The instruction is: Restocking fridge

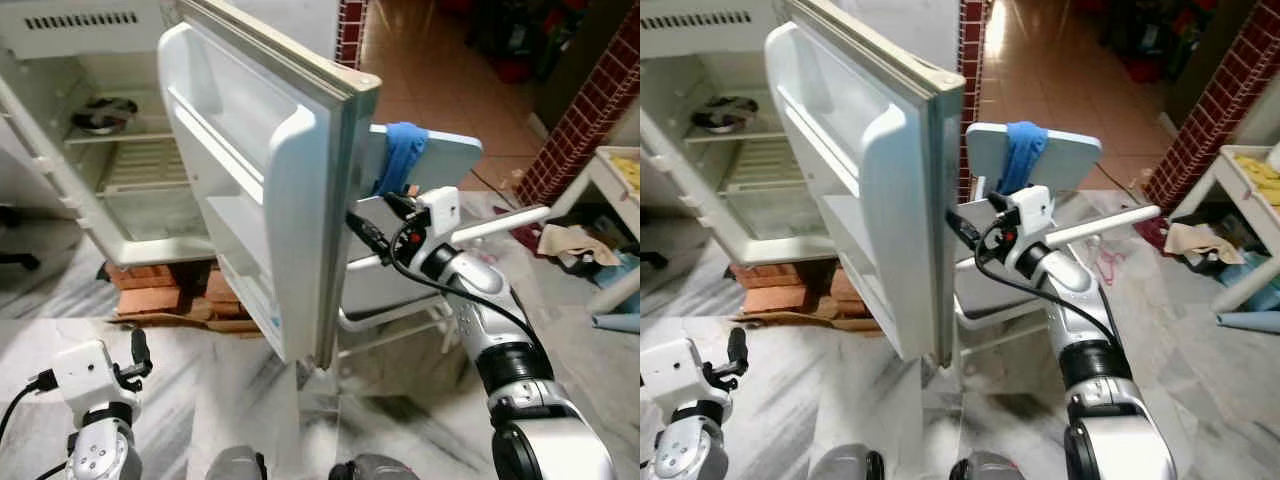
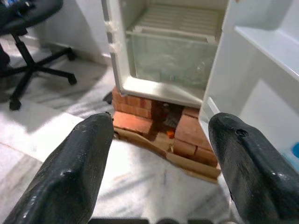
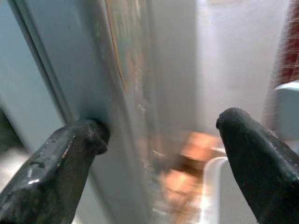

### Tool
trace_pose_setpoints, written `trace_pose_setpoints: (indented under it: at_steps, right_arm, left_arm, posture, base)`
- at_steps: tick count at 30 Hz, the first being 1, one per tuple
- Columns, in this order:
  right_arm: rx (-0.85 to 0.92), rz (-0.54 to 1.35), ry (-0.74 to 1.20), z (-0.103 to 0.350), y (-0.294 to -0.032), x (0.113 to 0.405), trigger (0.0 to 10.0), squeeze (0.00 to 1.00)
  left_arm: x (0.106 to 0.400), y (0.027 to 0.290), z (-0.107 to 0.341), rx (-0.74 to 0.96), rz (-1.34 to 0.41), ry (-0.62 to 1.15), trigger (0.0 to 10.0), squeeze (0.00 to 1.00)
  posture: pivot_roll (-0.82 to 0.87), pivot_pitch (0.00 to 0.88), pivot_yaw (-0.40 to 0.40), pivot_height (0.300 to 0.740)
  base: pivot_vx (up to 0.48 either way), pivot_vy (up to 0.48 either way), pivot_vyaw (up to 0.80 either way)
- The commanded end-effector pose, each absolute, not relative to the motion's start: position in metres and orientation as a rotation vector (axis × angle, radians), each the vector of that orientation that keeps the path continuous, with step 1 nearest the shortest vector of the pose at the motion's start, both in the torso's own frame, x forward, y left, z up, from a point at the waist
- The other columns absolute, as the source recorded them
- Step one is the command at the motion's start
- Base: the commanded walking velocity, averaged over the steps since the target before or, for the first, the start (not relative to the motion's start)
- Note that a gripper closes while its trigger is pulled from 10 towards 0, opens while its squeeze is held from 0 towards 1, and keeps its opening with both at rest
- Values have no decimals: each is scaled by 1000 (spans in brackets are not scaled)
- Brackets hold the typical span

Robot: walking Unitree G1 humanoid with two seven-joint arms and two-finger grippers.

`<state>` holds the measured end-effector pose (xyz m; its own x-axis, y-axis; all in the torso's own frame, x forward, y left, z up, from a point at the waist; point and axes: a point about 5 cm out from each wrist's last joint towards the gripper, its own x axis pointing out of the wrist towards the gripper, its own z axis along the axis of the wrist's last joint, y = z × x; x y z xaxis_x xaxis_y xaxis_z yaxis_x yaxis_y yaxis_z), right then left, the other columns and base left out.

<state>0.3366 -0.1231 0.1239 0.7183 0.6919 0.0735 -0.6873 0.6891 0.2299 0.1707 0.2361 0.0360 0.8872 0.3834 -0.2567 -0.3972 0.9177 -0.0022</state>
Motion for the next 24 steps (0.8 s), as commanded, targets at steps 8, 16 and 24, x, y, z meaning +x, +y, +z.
trace_pose_setpoints:
  at_steps: [8, 16, 24]
  right_arm:
    - [521, 1398, -34, 170, -75, 284, 10000, 0]
    - [394, 1013, 87, 131, -101, 306, 10000, 0]
    - [203, 641, 52, 111, -123, 312, 10000, 0]
  left_arm:
    - [171, 236, 41, -49, 394, 252, 10000, 0]
    - [172, 233, 41, -43, 368, 263, 10000, 0]
    - [187, 225, 50, 145, 202, 207, 10000, 0]
  posture:
    - [183, 44, -24, 740]
    - [169, 51, -13, 740]
    - [162, 51, -19, 740]
  base:
    - [0, 0, 0]
    - [0, 0, 0]
    - [0, 0, 0]
